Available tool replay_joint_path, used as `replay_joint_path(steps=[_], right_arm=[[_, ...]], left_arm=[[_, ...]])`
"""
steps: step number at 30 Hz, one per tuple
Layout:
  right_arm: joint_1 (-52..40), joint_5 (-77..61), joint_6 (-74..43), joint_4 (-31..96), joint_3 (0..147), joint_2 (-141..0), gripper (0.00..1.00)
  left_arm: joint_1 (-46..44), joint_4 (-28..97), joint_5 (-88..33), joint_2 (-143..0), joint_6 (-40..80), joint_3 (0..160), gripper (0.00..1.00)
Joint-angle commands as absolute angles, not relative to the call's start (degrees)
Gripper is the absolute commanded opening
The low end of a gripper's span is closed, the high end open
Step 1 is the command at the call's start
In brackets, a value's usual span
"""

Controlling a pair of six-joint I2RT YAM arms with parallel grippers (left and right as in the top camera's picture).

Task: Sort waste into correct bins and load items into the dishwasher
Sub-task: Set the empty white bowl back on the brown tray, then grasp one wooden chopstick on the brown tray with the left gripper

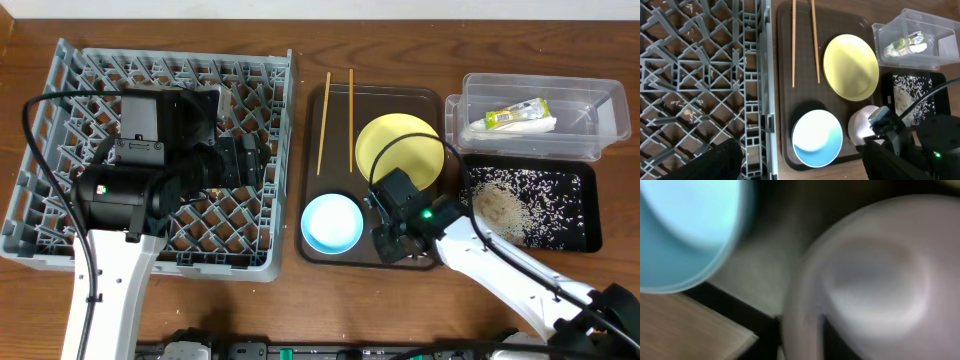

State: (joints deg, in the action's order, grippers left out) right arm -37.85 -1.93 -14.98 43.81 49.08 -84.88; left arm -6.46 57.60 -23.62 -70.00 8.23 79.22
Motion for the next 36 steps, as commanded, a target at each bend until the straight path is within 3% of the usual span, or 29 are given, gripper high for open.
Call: replay_joint_path(steps=[1, 7, 19, 23, 30, 36], right_arm=[[-38.30, 1.26, -15.57, 46.02, 53.87, -83.02, 0.46], [-35.40, 1.30, -14.55, 48.93, 65.56, -78.24, 0.59], [-19.49, -6.13, -23.03, 49.17, 74.37, -76.31, 0.52], [-18.55, -6.07, -23.11, 51.66, 74.35, -76.31, 0.52], [-18.68, -6.07, -23.18, 53.08, 74.00, -76.66, 0.52], [-18.81, -6.07, -23.16, 53.63, 73.71, -76.90, 0.52]], left_arm=[[-6.61, 57.04, -23.31, -69.60, 8.86, 79.85, 0.81], [-7.01, 53.65, -23.31, -70.04, 10.33, 79.85, 0.80], [-18.81, 50.33, -18.59, -82.24, 10.83, 79.85, 0.77], [-22.65, 45.89, -17.17, -88.31, 11.33, 79.85, 0.70], [-26.35, 30.33, -6.83, -99.83, 16.45, 79.85, 0.70], [-26.33, 24.53, -6.74, -109.30, 15.25, 80.66, 0.66]])
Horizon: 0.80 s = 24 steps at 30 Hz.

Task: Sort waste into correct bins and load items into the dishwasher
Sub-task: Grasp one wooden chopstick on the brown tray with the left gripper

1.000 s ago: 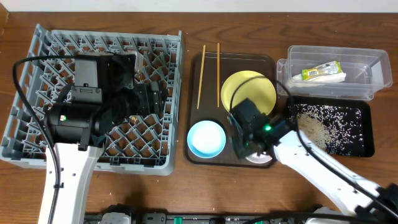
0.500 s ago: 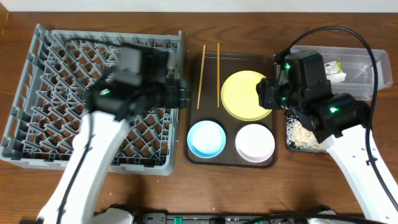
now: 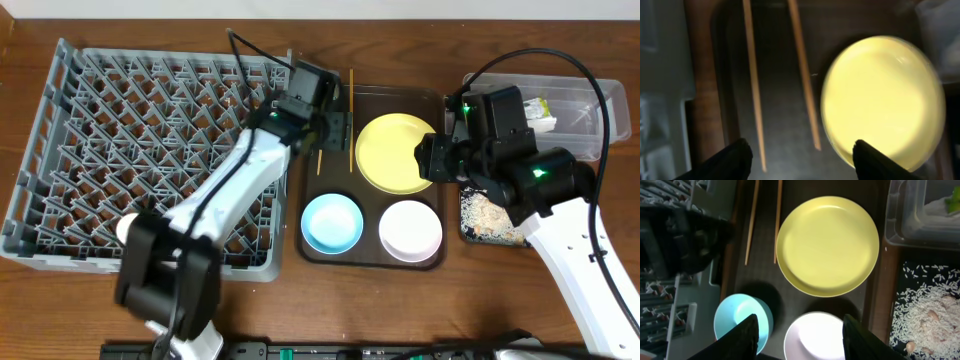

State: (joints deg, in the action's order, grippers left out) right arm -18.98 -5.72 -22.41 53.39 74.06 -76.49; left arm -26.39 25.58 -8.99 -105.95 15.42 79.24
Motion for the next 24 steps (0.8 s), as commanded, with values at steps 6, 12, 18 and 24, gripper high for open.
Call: replay_joint_path(steps=[6, 12, 18, 24], right_arm=[[-18.83, -6.07, -23.16, 53.65, 73.69, -77.54, 0.52], [-18.83, -6.09, -23.16, 54.30, 73.47, -78.13, 0.52], [-18.83, -6.07, -23.16, 54.28, 73.32, -78.91, 0.52], [-18.83, -6.07, -23.18, 54.22, 73.32, -79.05, 0.52]], left_arm=[[-26.50, 15.20, -6.79, -114.89, 14.90, 81.73, 0.61], [-26.50, 5.89, -6.74, -117.54, 14.87, 81.73, 0.60], [-26.68, 0.45, -6.76, -121.56, 14.90, 81.73, 0.53], [-26.79, -0.05, -6.76, -125.54, 14.87, 81.73, 0.53]])
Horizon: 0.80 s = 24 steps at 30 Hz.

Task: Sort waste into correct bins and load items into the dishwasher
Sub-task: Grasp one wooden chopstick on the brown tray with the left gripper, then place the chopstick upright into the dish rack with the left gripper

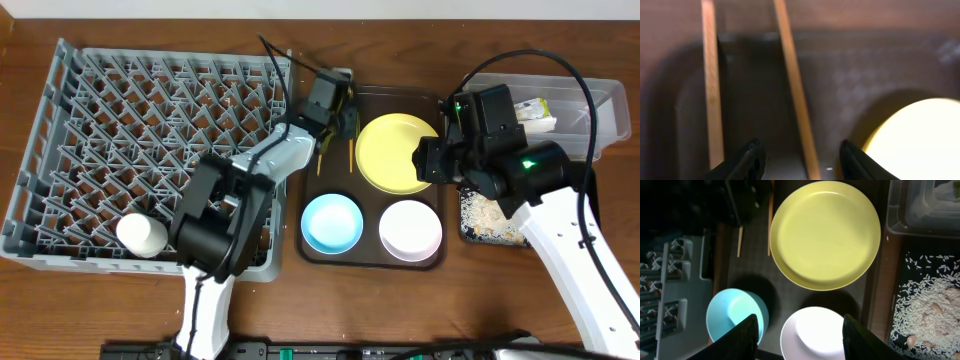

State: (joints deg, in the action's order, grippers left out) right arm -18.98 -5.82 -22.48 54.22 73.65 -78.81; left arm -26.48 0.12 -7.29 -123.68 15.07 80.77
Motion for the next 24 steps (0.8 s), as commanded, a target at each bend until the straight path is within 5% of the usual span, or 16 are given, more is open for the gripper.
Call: replay_joint_path(steps=[1, 19, 24], right_arm=[[-18.83, -6.07, -23.18, 54.24, 73.32, -79.05, 0.52], [-18.83, -6.07, -23.57, 54.04, 73.32, -79.05, 0.53], [-18.83, -6.07, -23.59, 54.04, 73.32, -79.05, 0.53]], left_arm=[[-26.83, -0.14, -6.74, -126.19, 14.90, 81.73, 0.51], [-26.98, 3.22, -6.79, -128.09, 14.92, 81.73, 0.09], [-26.98, 4.93, -6.79, -124.79, 14.92, 81.73, 0.08]])
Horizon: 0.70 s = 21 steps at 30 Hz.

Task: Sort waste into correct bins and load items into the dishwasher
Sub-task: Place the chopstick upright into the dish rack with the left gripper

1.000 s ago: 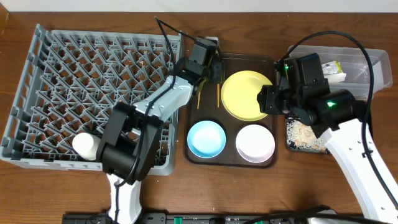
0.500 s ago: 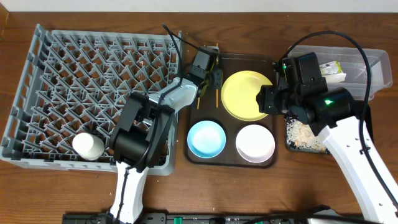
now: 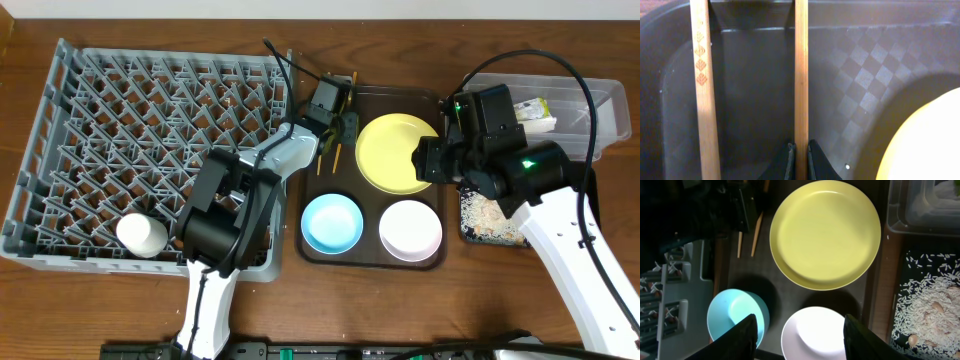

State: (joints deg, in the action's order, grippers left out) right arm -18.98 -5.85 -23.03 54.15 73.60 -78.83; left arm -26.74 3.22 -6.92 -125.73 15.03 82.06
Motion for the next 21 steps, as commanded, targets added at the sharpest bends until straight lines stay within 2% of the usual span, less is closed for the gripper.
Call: replay_joint_path(steps=[1, 11, 16, 21], right_arm=[[-18.83, -6.07, -23.59, 54.04, 73.32, -79.05, 0.53], [-18.83, -6.07, -23.57, 54.89, 73.32, -79.05, 0.52], [-18.83, -6.04, -23.55, 55.00, 73.32, -79.05, 0.53], [-18.81, -6.04, -23.55, 54.63, 73.32, -79.05, 0.54]], left_arm=[[-26.98, 5.45, -6.76, -123.37, 14.92, 81.73, 0.08], [-25.47, 19.68, -6.07, -105.25, 14.92, 81.73, 0.08], [-23.03, 32.67, 3.51, -97.78, 14.92, 81.73, 0.08], [-20.16, 42.83, 9.69, -97.14, 14.92, 81.12, 0.08]])
